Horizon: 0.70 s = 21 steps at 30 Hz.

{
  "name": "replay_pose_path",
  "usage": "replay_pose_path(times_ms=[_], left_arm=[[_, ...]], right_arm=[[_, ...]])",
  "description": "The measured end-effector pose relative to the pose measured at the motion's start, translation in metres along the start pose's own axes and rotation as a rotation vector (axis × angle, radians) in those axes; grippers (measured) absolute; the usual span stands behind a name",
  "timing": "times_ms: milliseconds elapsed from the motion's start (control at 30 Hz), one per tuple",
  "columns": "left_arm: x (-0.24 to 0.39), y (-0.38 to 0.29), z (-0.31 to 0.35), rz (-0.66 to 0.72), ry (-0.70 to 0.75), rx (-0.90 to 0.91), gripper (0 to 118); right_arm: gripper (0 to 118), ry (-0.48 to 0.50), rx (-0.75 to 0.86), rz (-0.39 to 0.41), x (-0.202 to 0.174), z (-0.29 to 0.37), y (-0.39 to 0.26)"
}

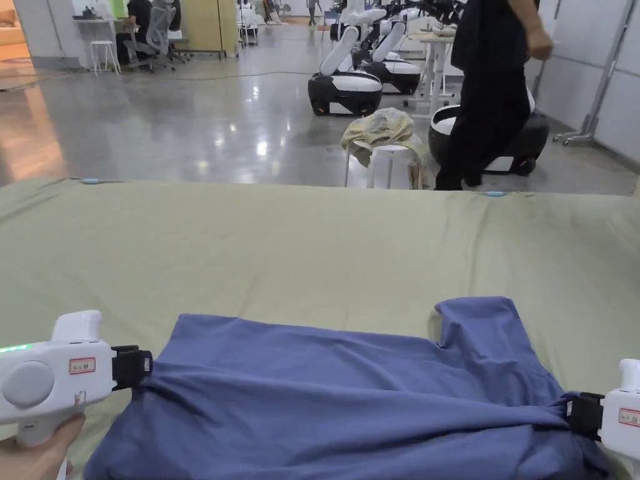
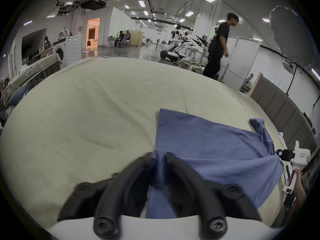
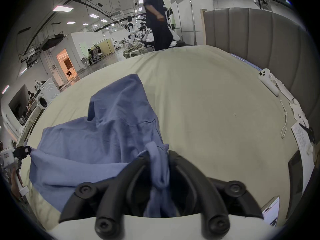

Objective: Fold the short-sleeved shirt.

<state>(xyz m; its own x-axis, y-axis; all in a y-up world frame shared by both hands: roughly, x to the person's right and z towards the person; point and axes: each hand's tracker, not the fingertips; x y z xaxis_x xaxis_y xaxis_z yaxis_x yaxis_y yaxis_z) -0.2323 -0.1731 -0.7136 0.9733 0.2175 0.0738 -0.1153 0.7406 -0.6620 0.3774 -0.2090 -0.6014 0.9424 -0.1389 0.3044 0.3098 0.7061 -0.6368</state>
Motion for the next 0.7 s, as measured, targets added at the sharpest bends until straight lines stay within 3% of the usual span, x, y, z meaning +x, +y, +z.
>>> replay_pose_path(times_ms=[100, 200, 367, 533, 600, 633, 667, 700], left_arm=[[0.006, -0.005, 0.041, -0.045, -0.015, 0.098, 46], [0.023, -0.014, 0.104, -0.14, -0.031, 0.226, 47], [0.052, -0.045, 0.208, -0.229, -0.086, 0.4, 47], [0.082, -0.087, 0.271, -0.328, -0.055, 0.454, 46], [0.095, -0.102, 0.284, -0.376, 0.016, 0.451, 37], [0.098, -0.109, 0.289, -0.372, 0.011, 0.462, 22], [0.101, -0.115, 0.294, -0.375, 0.033, 0.476, 16], [0.101, -0.12, 0.3, -0.357, 0.023, 0.477, 15]], right_arm=[[42, 0.018, 0.038, -0.005, 0.011, 0.024, 0.003], [50, 0.026, 0.168, -0.007, 0.014, 0.069, 0.003], [54, 0.106, 0.364, 0.011, 0.0, 0.161, -0.021], [53, 0.168, 0.427, 0.142, -0.032, 0.226, -0.066], [40, 0.209, 0.431, 0.191, -0.044, 0.24, -0.08], [27, 0.202, 0.432, 0.191, -0.051, 0.247, -0.087], [10, 0.2, 0.438, 0.187, -0.056, 0.253, -0.095], [2, 0.202, 0.442, 0.188, -0.061, 0.258, -0.101]])
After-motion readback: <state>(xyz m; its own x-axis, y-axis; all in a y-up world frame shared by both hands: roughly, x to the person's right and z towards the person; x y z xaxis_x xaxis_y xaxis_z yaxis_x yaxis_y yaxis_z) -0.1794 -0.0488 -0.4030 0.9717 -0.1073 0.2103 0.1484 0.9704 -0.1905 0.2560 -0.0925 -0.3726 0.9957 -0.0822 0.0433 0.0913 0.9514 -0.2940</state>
